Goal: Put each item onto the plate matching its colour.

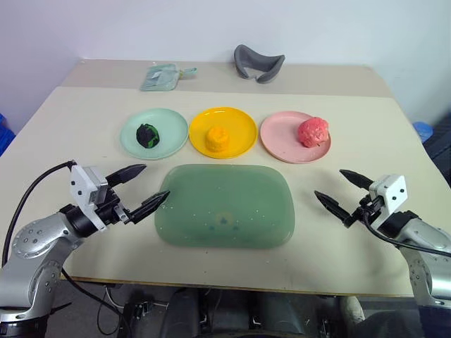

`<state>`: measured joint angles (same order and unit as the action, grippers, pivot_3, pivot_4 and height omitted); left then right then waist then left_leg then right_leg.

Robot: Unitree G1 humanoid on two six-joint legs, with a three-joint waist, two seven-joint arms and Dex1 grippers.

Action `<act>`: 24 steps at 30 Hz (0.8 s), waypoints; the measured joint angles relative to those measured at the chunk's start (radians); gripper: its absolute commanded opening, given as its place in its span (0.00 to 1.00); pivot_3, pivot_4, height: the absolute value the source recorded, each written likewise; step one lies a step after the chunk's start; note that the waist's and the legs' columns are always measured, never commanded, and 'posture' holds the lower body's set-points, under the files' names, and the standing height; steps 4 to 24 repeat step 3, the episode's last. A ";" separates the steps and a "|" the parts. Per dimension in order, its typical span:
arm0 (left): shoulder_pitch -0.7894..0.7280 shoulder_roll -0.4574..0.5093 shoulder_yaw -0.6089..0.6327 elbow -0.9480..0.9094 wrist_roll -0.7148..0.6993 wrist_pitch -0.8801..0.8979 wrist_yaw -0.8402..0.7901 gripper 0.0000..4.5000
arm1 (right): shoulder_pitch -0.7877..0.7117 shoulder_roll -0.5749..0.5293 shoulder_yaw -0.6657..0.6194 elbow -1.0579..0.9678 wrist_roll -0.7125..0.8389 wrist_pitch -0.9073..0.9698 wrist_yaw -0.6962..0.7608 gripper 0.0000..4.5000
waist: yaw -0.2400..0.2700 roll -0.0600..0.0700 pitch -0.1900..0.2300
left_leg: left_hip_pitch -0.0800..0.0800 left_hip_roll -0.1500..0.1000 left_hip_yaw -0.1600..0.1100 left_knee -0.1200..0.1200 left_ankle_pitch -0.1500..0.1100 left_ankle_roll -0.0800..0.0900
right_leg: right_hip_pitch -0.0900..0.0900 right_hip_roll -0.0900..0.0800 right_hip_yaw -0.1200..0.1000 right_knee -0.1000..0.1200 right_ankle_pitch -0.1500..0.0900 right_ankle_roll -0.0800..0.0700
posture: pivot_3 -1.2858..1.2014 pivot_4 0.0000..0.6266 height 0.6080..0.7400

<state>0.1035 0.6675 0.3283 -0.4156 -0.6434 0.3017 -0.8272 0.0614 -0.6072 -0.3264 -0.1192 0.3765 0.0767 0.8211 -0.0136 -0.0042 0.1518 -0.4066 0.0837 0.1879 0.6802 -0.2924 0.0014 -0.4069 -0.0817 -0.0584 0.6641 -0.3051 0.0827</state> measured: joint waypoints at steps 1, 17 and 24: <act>0.000 0.000 0.000 0.000 0.000 0.003 -0.001 1.00 | -0.001 0.000 0.000 0.006 0.000 -0.005 0.000 0.99 | 0.000 0.000 0.000 | 0.000 0.000 0.000 0.000 0.000 0.000 | 0.000 0.000 0.000 0.000 0.000 0.000 | 0.52 0.24 1.00; 0.000 0.000 -0.001 0.000 -0.001 0.014 -0.007 1.00 | -0.006 0.000 0.000 0.017 0.000 -0.017 0.001 0.99 | 0.000 0.000 0.000 | 0.000 0.000 0.000 0.000 0.000 0.000 | 0.000 0.000 0.000 0.000 0.000 0.000 | 0.52 0.24 1.00; 0.000 0.000 -0.001 0.000 -0.001 0.014 -0.007 1.00 | -0.006 0.000 0.000 0.017 0.000 -0.017 0.001 0.99 | 0.000 0.000 0.000 | 0.000 0.000 0.000 0.000 0.000 0.000 | 0.000 0.000 0.000 0.000 0.000 0.000 | 0.52 0.24 1.00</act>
